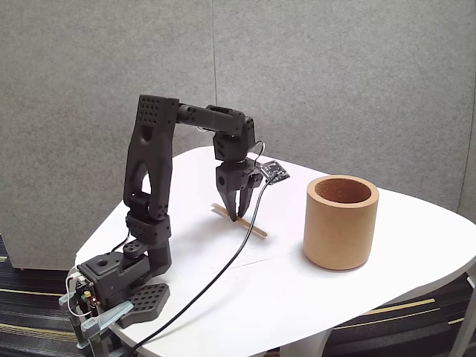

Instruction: Grab the pen and put it in the pen holder.

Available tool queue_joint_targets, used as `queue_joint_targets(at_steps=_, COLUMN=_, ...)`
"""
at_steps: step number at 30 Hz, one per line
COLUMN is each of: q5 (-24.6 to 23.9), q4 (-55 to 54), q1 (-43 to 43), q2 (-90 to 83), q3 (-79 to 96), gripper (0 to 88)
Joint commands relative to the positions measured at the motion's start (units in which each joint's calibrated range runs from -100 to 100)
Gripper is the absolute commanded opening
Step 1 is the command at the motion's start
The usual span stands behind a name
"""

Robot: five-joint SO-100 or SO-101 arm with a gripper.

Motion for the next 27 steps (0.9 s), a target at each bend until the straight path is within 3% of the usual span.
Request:
queue_joint_targets(at_steps=1, q5=0.23, q4=-0.08, q1=1.67, q2=-2.17, q3=-7.76, gripper=0.4)
queue_joint_targets(at_steps=16, q5=0.50, q4=0.17, q1=-0.08, q2=-15.67, q3=-33.84, gripper=0.4)
queue_joint_targets(at_steps=27, q5=14.45, q4=0.17, q1=2.55, q2=-28.52, q3=-34.39, gripper=0.4)
